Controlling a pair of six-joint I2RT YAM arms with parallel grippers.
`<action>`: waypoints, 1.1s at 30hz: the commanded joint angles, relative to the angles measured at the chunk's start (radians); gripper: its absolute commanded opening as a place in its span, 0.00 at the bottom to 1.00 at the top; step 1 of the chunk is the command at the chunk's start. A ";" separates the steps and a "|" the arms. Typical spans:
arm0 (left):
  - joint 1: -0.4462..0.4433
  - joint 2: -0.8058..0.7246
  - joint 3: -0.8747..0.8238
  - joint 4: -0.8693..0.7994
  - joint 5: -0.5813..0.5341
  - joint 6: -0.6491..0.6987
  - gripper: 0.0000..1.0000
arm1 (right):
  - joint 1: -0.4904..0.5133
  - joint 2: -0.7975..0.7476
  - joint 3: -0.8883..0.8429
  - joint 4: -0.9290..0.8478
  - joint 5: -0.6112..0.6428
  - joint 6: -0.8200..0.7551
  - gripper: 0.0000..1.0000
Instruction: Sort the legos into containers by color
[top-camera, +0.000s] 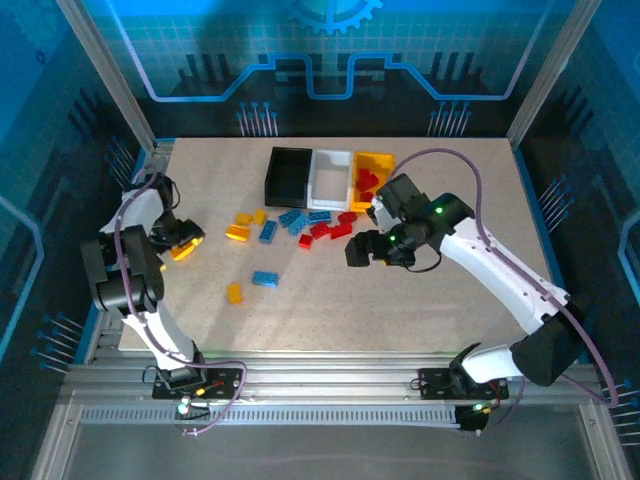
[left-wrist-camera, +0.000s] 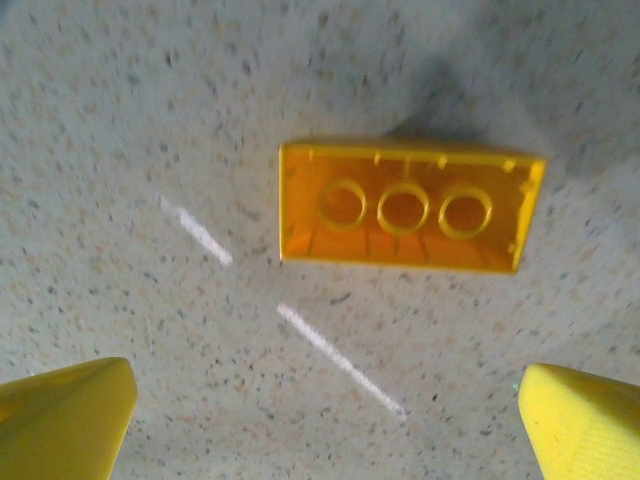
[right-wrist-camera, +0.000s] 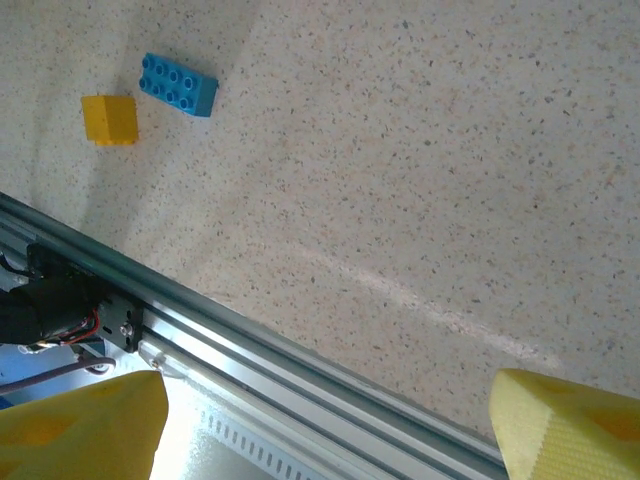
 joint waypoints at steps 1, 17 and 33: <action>-0.007 -0.027 -0.021 0.036 0.054 -0.040 0.99 | 0.000 0.024 0.013 0.028 -0.008 -0.004 0.85; -0.006 0.056 0.037 0.079 0.039 -0.044 0.98 | 0.003 0.063 0.000 0.076 -0.063 0.012 0.85; 0.007 0.136 0.075 0.053 0.018 -0.048 0.94 | 0.003 0.086 -0.026 0.098 -0.072 0.032 0.84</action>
